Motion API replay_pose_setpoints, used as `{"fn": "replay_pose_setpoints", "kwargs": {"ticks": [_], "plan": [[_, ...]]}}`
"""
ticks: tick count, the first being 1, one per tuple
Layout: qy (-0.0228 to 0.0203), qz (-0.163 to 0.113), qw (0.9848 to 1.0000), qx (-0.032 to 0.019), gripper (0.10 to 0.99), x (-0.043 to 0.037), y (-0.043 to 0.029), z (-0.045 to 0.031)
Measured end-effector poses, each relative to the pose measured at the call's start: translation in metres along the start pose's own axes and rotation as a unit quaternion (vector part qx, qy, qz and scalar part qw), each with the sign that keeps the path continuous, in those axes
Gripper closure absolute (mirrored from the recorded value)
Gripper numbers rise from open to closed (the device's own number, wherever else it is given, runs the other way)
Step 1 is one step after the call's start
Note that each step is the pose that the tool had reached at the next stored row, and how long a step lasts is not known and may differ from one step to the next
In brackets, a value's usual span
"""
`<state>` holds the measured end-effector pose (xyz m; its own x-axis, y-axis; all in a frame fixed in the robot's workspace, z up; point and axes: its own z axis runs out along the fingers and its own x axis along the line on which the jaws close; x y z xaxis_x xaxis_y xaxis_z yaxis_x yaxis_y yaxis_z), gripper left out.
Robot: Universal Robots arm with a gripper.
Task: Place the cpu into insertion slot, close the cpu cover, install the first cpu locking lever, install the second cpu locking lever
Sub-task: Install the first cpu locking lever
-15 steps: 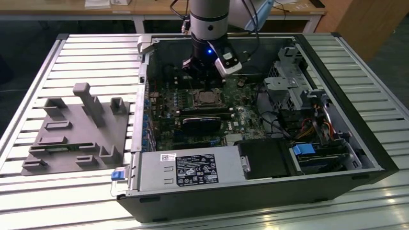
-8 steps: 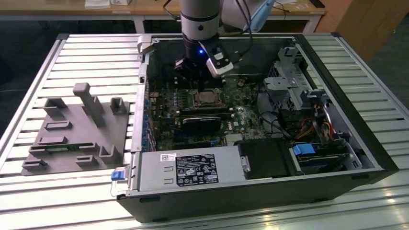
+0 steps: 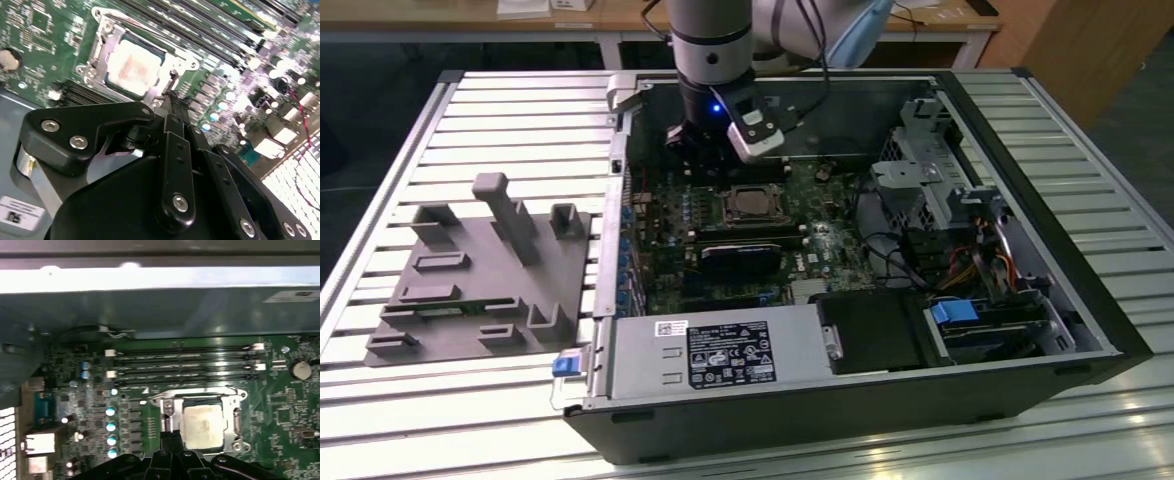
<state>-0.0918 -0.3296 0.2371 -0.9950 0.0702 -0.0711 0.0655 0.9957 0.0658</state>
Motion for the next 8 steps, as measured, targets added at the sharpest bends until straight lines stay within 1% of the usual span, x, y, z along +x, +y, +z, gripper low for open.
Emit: {"fn": "replay_pose_setpoints", "kwargs": {"ticks": [4, 8], "plan": [[-0.0032, 0.0, 1.0, -0.0002, 0.98, 0.0082, -0.0005, -0.0007], [-0.0053, 0.0, 1.0, -0.0018, 0.98, 0.0136, -0.0009, -0.0011]]}}
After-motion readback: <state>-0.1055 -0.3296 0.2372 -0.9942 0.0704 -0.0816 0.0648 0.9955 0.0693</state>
